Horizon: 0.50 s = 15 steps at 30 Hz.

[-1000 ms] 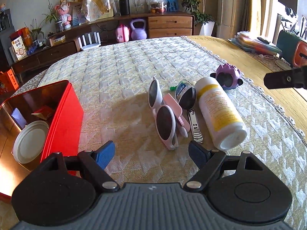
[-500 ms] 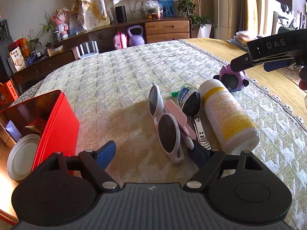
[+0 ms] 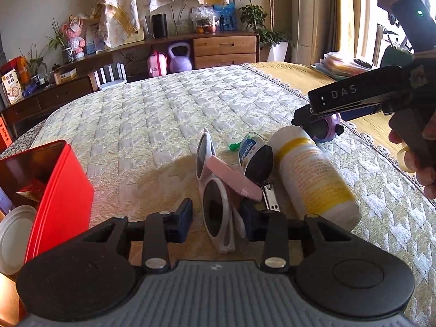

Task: Organize rigid objects
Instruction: 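Grasp the purple hedgehog toy with the right gripper while the left grasps the white sunglasses, then lift the hedgehog with the right gripper while the left carries the sunglasses toward the tin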

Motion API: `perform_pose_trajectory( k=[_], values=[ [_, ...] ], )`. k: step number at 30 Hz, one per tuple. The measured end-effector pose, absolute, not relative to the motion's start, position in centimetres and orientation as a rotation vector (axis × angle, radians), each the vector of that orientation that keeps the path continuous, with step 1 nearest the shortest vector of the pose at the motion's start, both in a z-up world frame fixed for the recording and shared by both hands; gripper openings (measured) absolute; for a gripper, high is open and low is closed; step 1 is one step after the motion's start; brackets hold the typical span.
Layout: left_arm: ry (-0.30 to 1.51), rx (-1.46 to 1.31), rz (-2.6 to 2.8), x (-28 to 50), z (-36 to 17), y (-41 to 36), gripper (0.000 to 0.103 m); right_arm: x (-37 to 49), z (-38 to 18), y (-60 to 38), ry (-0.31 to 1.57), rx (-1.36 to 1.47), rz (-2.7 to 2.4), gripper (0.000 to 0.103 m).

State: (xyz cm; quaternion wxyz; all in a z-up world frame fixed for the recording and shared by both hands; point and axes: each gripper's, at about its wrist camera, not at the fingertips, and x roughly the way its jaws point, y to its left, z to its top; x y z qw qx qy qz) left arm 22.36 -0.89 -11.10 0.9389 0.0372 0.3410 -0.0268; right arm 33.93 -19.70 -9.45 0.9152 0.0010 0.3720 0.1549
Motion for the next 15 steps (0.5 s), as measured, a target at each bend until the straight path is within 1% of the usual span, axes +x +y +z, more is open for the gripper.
perform_pose_trajectory(
  k=[3,4,7,9,15],
  values=[
    [0.694,0.077,-0.054,22.3,-11.1,-1.0,0.030,34.4,-9.8,-19.6,0.779,0.012,0.316,0.082],
    [0.695,0.079,-0.053,22.3,-11.1,-1.0,0.025,34.4,-9.9,-19.5,0.782,0.015,0.318,0.080],
    [0.699,0.089,-0.042,22.2,-11.0,-0.9,0.024,34.3,-10.1,-19.2,0.795,0.008,0.347,0.072],
    [0.699,0.101,-0.035,22.0,-11.0,-0.9,0.024,34.0,-10.1,-18.9,0.799,-0.010,0.352,0.055],
    [0.714,0.071,-0.023,21.4,-10.7,-0.2,0.024,32.6,-9.9,-18.7,0.791,-0.033,0.356,0.054]
  ],
)
